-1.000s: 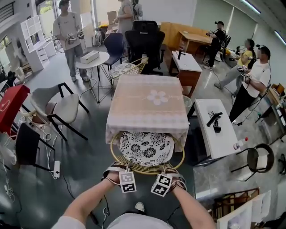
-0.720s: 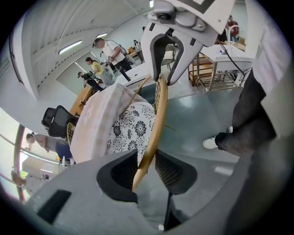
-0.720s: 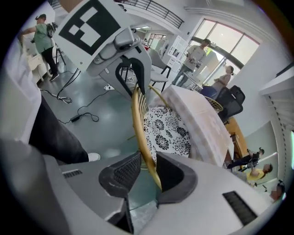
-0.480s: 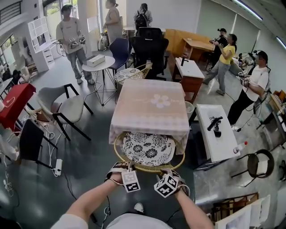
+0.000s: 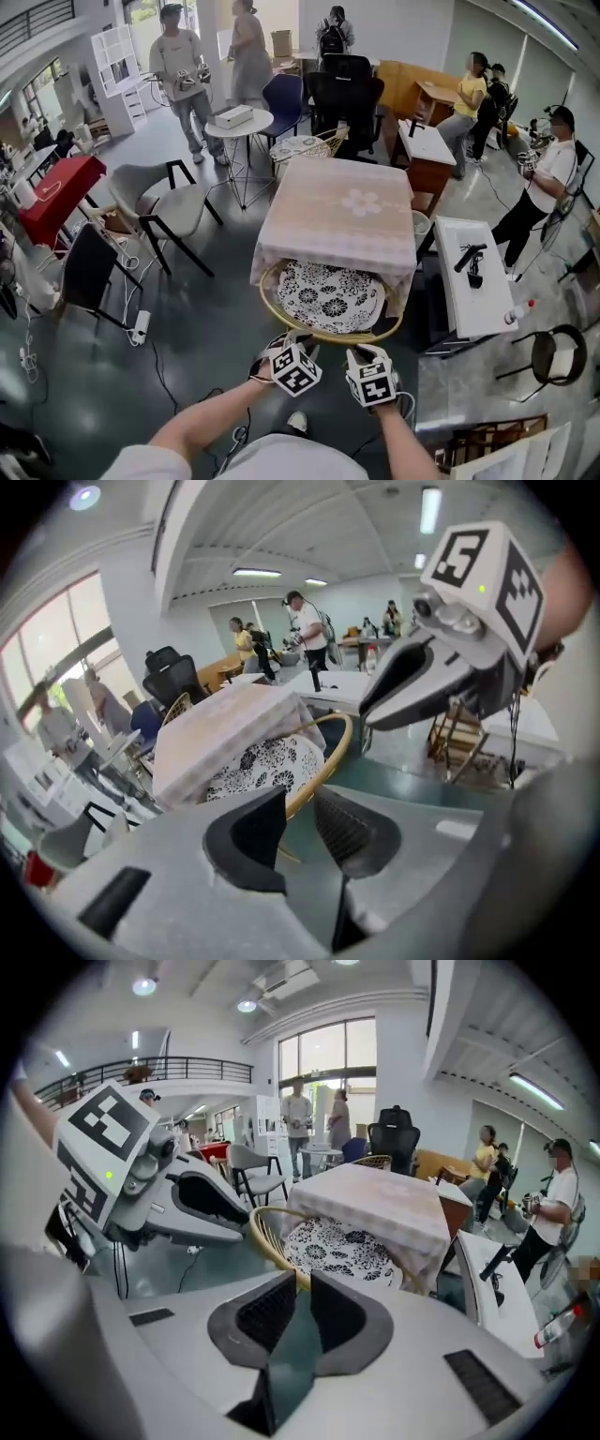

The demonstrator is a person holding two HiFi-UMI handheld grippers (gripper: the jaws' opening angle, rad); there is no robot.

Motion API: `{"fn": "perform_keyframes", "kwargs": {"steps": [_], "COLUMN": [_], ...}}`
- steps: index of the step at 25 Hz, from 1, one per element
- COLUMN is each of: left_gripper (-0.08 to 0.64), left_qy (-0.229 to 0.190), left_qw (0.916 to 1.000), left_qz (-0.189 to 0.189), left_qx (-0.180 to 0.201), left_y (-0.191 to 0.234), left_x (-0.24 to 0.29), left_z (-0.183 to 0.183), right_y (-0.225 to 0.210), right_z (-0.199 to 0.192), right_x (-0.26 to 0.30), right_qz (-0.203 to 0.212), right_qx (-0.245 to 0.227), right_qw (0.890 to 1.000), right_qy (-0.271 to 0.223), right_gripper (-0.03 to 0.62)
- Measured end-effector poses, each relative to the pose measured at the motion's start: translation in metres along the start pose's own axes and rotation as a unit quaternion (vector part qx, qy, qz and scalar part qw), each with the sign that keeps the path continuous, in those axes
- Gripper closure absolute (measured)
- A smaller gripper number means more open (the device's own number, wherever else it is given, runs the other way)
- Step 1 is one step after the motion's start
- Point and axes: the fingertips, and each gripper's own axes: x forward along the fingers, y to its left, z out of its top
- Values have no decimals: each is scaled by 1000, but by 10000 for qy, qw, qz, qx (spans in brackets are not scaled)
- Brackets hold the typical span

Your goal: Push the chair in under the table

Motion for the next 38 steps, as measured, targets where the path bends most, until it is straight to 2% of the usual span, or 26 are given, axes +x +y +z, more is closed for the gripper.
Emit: {"fn": "perform_keyframes", "kwargs": {"steps": [2, 5, 9, 14, 21, 29, 38], "left_gripper": [478, 506, 550, 554, 555, 555, 555], "left_qy": [-266, -623, -1079, -1460, -1666, -1807, -1880], "left_qw": [9982, 9908, 9790, 9610, 9506, 9453, 9417], "left_qz": [-63, -174, -249, -287, -125, 176, 261], "left_qx": [-527, -1186, -1712, -2331, -2617, -2711, -2777], "left_y": [-11, -28, -49, -69, -92, -107, -123], "left_x": [-10, -25, -49, -71, -102, -132, -150], "left_z": [13, 33, 60, 75, 77, 71, 57], "right_y": [-2, 0, 8, 16, 27, 56, 76], "right_z": [4, 11, 19, 17, 15, 11, -5], "right_x": [-13, -34, -61, -88, -125, -151, -167], "right_qz": [-37, -48, -24, -10, -87, 64, 20], "right_qx": [154, 309, 459, 775, 900, 1012, 1061], "right_qw": [9997, 9985, 9958, 9910, 9853, 9808, 9795], "right_qy": [-183, -453, -792, -1090, -1447, -1668, -1714], "right_gripper": [551, 557, 563, 569, 581, 589, 589]}}
